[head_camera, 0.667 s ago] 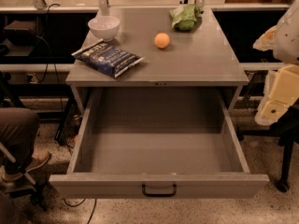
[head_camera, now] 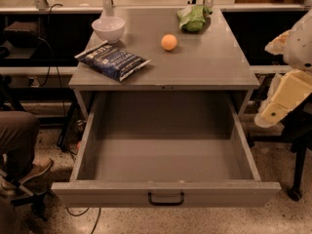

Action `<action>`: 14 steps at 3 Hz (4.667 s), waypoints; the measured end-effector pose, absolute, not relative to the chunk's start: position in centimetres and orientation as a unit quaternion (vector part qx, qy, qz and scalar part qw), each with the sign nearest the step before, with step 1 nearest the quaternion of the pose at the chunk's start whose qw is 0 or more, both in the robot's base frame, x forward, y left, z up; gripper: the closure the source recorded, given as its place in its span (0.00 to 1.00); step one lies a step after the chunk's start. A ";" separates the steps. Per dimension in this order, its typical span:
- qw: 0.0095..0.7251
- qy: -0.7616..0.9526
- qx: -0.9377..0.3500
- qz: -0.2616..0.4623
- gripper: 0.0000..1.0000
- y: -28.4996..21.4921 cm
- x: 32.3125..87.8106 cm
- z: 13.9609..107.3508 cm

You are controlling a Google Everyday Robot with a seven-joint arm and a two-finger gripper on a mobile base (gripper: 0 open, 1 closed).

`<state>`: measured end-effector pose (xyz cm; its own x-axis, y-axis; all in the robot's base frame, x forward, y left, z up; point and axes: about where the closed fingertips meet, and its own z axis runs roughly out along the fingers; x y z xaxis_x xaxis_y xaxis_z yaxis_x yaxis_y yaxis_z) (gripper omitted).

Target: Place orange into top drawer

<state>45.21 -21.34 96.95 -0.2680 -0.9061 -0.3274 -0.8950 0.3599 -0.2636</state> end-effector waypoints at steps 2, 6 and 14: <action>0.402 0.806 -0.424 0.095 0.00 -17.8 60.6 95.9; 0.492 0.783 -0.366 0.103 0.00 -14.9 69.7 95.4; 0.495 0.783 -0.324 0.193 0.73 -5.2 85.4 84.6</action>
Offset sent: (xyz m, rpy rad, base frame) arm 0.2620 0.0591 0.0093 0.6678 -0.3360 -0.2638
